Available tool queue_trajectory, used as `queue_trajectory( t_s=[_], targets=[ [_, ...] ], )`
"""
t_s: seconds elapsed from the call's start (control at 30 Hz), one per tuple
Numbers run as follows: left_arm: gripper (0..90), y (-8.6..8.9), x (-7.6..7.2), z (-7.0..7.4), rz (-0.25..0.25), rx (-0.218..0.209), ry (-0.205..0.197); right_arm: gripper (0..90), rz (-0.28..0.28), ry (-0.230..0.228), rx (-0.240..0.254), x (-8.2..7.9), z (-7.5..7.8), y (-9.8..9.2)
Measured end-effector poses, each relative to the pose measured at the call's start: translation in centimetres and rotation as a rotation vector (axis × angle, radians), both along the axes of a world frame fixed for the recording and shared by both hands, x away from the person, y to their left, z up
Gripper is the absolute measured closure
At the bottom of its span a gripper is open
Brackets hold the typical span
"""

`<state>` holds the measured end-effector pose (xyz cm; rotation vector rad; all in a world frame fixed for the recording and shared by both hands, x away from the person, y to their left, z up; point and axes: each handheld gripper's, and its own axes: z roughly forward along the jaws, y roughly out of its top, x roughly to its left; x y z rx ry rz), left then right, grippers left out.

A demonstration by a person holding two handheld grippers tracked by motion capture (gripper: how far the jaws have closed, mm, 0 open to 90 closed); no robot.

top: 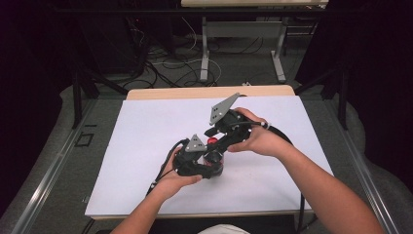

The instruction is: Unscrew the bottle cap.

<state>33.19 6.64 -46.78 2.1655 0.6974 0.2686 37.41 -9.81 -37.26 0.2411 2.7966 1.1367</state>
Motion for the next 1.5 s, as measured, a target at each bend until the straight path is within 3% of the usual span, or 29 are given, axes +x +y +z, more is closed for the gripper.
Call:
queue_trajectory(
  t_s=[0.23, 0.27, 0.33, 0.37, 0.4, 0.5, 0.7, 0.87, 0.97, 1.0, 1.07, 1.2, 1.23, 1.33, 1.5],
  targets=[
    [30.5, 0.3, 0.2, 0.1, 0.034, -0.012, 0.002, 46.4, -0.221, -0.078, 0.035, -2.1, 0.1, 0.0],
    [30.5, 0.3, 0.2, 0.0, 0.045, -0.027, 0.006, 47.0, -0.242, -0.078, 0.045, -2.2, 0.0, 0.0],
    [30.5, 0.2, 0.2, 0.0, 0.051, -0.023, 0.008, 48.2, -0.283, -0.046, 0.052, -2.3, -0.1, 0.0],
    [30.5, 0.2, 0.2, 0.0, 0.054, -0.017, 0.002, 49.1, -0.299, -0.052, 0.071, -2.3, -0.2, 0.0],
    [30.5, 0.3, 0.2, 0.0, 0.051, -0.009, 0.001, 50.9, -0.314, -0.024, 0.081, -2.4, -0.3, 0.1],
    [30.5, 0.2, 0.2, 0.0, 0.057, -0.022, 0.005, 51.3, -0.311, -0.024, 0.081, -2.6, -0.5, 0.4],
    [30.5, 0.1, 0.1, 0.1, 0.039, -0.013, 0.003, 55.5, -0.295, -0.048, 0.073, -2.5, -0.5, 0.7],
    [30.5, 0.1, 0.0, 0.1, 0.031, -0.007, 0.002, 59.1, -0.248, -0.058, 0.061, -2.1, -0.6, 0.9],
    [30.5, 0.0, 0.0, 0.1, 0.028, -0.007, 0.004, 61.3, -0.205, -0.045, 0.035, -1.7, -0.5, 0.7],
    [30.5, 0.1, 0.1, 0.2, 0.011, 0.011, 0.011, 61.4, -0.184, -0.046, 0.032, -1.5, -0.4, 0.7],
    [30.5, 0.0, -0.1, 0.1, 0.028, 0.0, 0.011, 61.6, -0.157, -0.025, 0.022, -1.1, -0.3, 0.6],
    [30.5, 0.0, -0.1, 0.2, 0.01, 0.003, 0.026, 61.7, -0.047, 0.011, 0.004, -0.1, 0.0, 0.3],
    [30.5, -0.1, -0.1, 0.1, 0.018, -0.006, 0.014, 61.8, -0.02, -0.006, 0.001, 0.1, 0.0, 0.2],
    [30.5, -0.2, -0.2, 0.1, 0.012, -0.007, 0.014, 61.8, 0.032, 0.021, -0.015, 0.6, 0.2, 0.1],
    [30.6, -0.2, -0.2, 0.1, 0.002, 0.0, 0.009, 61.8, 0.082, -0.01, -0.064, 0.4, 0.4, 0.3]
  ],
)
